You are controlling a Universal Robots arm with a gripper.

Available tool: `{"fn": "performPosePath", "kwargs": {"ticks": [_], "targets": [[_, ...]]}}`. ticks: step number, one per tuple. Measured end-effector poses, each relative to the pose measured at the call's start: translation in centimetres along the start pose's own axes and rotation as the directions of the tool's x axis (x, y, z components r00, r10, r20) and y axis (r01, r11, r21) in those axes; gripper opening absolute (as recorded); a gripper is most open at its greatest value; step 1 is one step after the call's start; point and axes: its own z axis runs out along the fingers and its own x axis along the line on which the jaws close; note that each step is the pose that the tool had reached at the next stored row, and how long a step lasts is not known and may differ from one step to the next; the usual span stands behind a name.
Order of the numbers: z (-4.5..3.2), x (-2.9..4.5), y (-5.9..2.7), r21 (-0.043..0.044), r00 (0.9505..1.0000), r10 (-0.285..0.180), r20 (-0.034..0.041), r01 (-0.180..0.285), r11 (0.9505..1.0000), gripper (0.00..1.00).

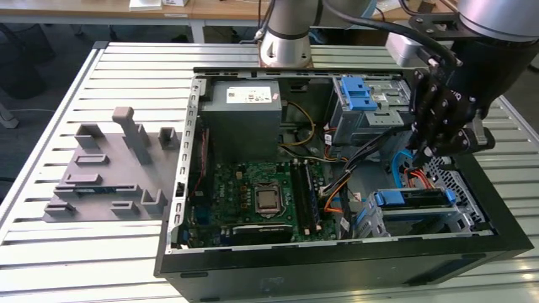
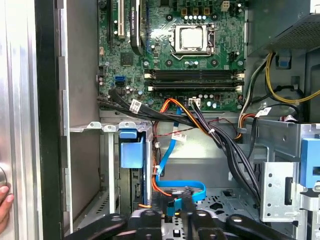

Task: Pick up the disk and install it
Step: 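Insert the second disk wire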

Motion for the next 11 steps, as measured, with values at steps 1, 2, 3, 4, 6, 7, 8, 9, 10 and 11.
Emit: {"fn": "performPosePath", "kwargs": {"ticks": [1,2,3,4,6,7,8,9,10,11], "targets": [[0.06,-0.03,0.00,0.0000,1.0000,0.000,-0.0006,0.000,1.0000,0.31],[0.12,-0.05,0.01,0.0000,1.0000,0.000,-0.0009,0.000,1.0000,0.31],[0.20,-0.08,0.01,0.0000,1.0000,0.000,-0.0011,0.000,1.0000,0.31],[0.27,-0.10,0.01,0.0000,1.0000,0.000,-0.0017,0.000,1.0000,0.31],[0.46,-0.13,0.02,0.0000,1.0000,0.000,-0.0032,0.000,1.0000,0.31],[0.55,-0.14,0.03,0.0000,1.0000,0.000,-0.0043,0.000,1.0000,0.31],[0.64,-0.15,0.03,0.0001,1.0000,0.000,-0.0056,0.000,1.0000,0.31],[0.72,-0.17,0.04,0.0000,1.0000,0.000,-0.0071,0.000,1.0000,0.31],[0.80,-0.19,0.04,0.0001,1.0000,0.000,-0.0087,0.000,1.0000,0.31],[0.86,-0.23,0.05,0.0001,0.9999,-0.001,-0.0108,0.001,1.0000,0.31]]}}
